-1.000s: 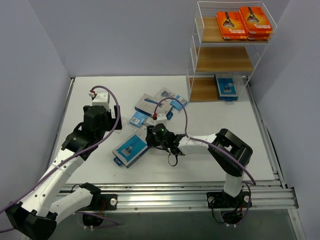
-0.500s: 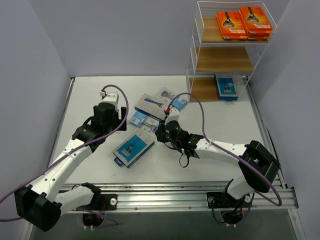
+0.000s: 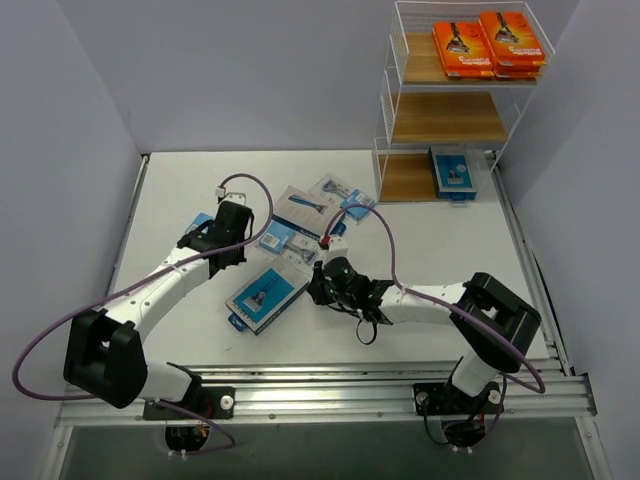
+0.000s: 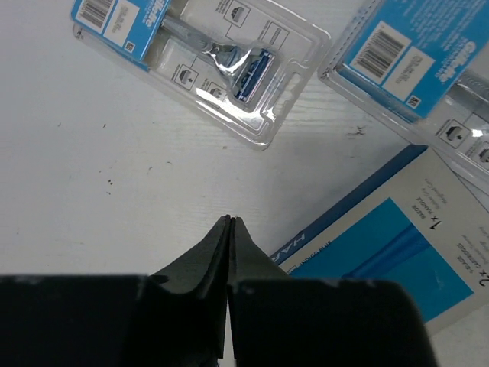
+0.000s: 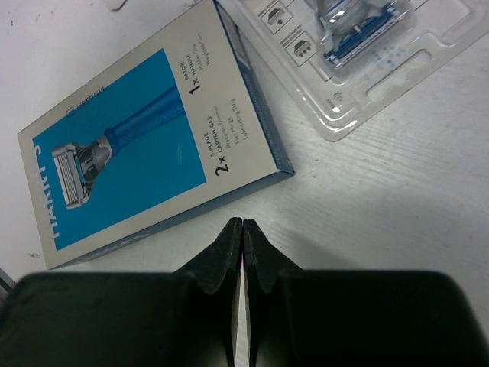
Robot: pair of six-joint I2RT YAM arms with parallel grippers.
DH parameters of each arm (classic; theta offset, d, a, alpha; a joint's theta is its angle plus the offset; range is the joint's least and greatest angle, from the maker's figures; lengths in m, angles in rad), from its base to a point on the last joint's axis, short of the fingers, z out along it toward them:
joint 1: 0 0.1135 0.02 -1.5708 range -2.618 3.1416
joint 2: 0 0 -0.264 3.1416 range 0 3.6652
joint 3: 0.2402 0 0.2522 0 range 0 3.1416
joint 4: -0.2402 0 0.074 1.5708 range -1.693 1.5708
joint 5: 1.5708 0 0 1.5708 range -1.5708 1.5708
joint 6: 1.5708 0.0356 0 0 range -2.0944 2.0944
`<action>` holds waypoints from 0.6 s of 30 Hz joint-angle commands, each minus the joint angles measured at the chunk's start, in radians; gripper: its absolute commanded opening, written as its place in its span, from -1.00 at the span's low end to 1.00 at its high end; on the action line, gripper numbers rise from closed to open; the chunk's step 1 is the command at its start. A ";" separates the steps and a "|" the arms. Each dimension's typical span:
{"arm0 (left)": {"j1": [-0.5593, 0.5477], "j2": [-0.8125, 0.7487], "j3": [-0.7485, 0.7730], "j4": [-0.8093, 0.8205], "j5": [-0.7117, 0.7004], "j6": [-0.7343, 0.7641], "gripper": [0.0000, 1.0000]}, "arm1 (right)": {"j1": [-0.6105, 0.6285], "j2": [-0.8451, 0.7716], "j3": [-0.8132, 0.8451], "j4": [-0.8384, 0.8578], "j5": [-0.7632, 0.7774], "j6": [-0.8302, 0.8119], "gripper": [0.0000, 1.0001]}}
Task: Place and organize the shaving razors onto the shelf
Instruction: Grab a shaving razor with the right arm
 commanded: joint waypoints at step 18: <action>0.032 0.289 0.124 -0.147 -0.082 -0.109 -0.95 | 0.032 0.104 0.033 0.131 -0.092 0.050 -1.00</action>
